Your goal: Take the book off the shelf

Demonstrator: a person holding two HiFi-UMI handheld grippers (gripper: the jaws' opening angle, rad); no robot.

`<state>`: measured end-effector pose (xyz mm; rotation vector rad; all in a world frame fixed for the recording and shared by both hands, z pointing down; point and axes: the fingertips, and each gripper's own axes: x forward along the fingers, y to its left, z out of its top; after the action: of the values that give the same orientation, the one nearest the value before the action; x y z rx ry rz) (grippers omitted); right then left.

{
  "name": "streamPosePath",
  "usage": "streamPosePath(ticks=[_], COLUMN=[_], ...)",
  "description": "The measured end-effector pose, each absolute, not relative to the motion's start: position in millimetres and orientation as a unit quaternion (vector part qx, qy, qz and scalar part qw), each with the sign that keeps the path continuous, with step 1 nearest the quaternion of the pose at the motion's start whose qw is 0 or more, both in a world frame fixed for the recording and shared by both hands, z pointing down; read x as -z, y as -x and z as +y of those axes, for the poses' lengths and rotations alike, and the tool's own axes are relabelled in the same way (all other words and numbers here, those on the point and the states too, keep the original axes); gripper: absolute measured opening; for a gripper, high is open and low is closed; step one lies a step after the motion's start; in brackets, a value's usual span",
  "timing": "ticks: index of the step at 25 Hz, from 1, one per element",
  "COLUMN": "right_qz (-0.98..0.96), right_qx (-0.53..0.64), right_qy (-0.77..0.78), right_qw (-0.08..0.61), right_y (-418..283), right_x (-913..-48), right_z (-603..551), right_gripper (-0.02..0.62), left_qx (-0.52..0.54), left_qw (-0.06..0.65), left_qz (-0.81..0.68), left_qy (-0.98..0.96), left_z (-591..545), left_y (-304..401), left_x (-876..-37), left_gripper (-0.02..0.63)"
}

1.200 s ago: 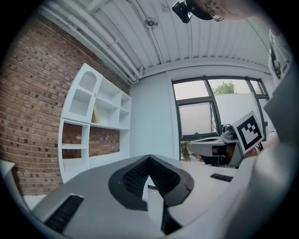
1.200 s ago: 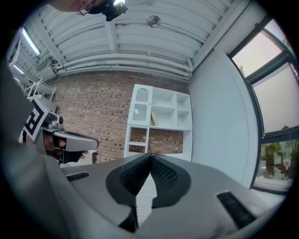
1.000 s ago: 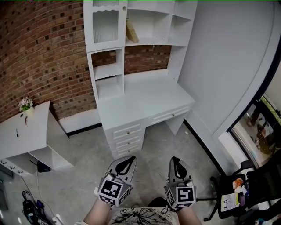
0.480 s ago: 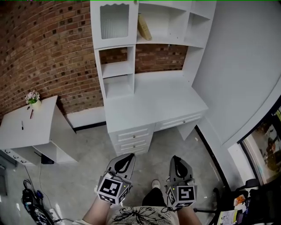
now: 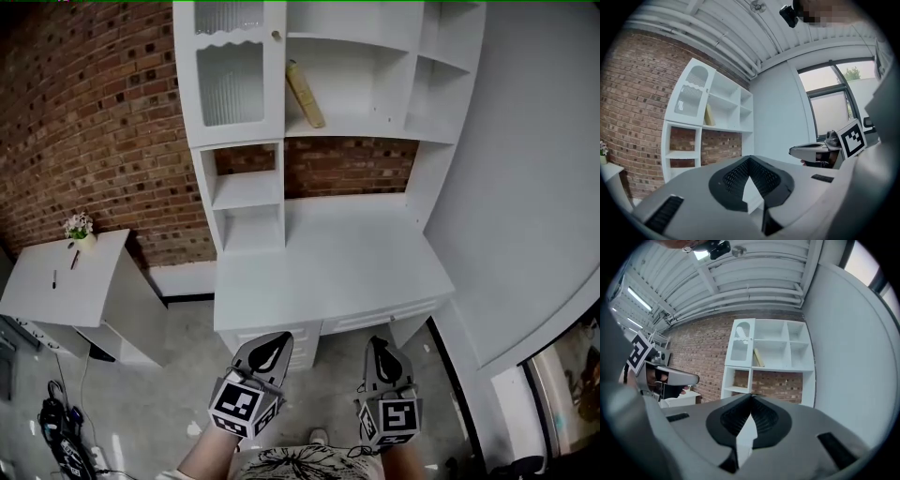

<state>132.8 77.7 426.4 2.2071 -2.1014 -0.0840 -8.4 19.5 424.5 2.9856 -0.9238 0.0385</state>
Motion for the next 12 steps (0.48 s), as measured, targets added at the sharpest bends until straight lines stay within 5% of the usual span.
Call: streamPosePath(ticks=[12], right_qz=[-0.725], right_qx=[0.044], right_qy=[-0.686], right_qw=[0.043], right_y=[-236.7], right_x=[-396.6], right_z=[-22.9], right_gripper=[0.002], left_qx=[-0.019], left_qw=[0.003], left_qz=[-0.340], left_qy=[-0.940], left_z=[-63.7], left_y=[-95.5], left_x=[-414.0], left_gripper=[0.013])
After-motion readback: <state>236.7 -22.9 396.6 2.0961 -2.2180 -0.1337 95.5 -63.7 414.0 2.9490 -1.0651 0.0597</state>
